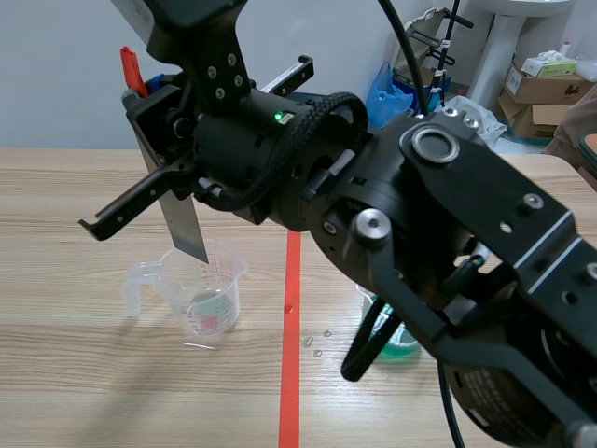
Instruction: Do the redox reaction experiment
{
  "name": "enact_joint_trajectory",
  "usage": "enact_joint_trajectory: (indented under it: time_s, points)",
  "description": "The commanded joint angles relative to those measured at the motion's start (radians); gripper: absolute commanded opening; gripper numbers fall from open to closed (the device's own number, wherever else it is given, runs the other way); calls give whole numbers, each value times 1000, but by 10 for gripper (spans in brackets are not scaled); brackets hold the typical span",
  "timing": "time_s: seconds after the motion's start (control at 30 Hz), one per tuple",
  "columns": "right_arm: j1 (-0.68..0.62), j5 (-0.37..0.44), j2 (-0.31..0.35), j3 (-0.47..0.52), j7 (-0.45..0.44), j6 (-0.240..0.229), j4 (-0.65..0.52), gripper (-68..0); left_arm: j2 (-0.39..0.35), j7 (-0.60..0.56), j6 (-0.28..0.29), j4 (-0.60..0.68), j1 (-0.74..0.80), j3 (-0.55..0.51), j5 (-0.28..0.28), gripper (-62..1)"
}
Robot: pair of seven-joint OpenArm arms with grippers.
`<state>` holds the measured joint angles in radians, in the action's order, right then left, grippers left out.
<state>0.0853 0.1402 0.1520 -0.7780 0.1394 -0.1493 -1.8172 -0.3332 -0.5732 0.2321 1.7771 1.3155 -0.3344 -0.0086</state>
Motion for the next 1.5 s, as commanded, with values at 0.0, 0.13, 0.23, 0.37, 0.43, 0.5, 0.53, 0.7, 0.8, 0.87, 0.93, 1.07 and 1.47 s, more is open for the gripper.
enact_joint_trajectory:
  time_s: [0.0, 0.13, 0.23, 0.37, 0.43, 0.5, 0.53, 0.7, 0.8, 0.87, 0.93, 1.07, 1.47]
  points:
    - [17, 6, -11, 5, -13, 3, -17, -662, 3, -11, -2, 14, 1, 1, -9, 14]
    - [17, 6, -11, 6, -13, 3, -17, -662, 3, -11, -2, 14, 1, 1, -9, 14]
    - [17, 6, -10, 6, -13, 3, -17, -662, 3, -11, -2, 14, 1, 1, -9, 14]
    - [14, 2, -8, 6, -14, 3, -18, -662, 3, -11, -2, 14, 1, 1, -9, 14]
    - [14, 2, 1, 6, -14, 3, -22, -662, 3, -11, -2, 14, 1, 1, -9, 14]
    - [10, 2, 18, 6, -14, 3, -32, -662, 3, -11, -2, 14, 1, 1, -9, 14]
    - [8, 2, 27, 6, -15, 3, -38, -662, 3, -11, -2, 14, 1, 1, -9, 14]
    - [-25, 3, 80, 32, -42, 3, -81, -662, 3, -10, -2, 14, 1, 1, -10, 14]
    - [-64, 3, 109, 69, -81, 3, -109, -662, 3, -11, -2, 14, 1, 1, -10, 14]
    - [-86, 3, 133, 94, -92, 3, -128, -662, 3, -11, -2, 14, 1, 1, -10, 14]
    - [-108, 3, 162, 119, -105, 3, -146, -662, 3, -11, -2, 14, 1, 1, -10, 14]
    - [-156, 10, 222, 175, -140, 3, -165, -662, 3, -11, -1, 14, 1, 1, -10, 14]
    - [-299, 216, 457, 366, -312, 3, -176, -662, 3, -11, -1, 14, 1, 1, -9, 14]
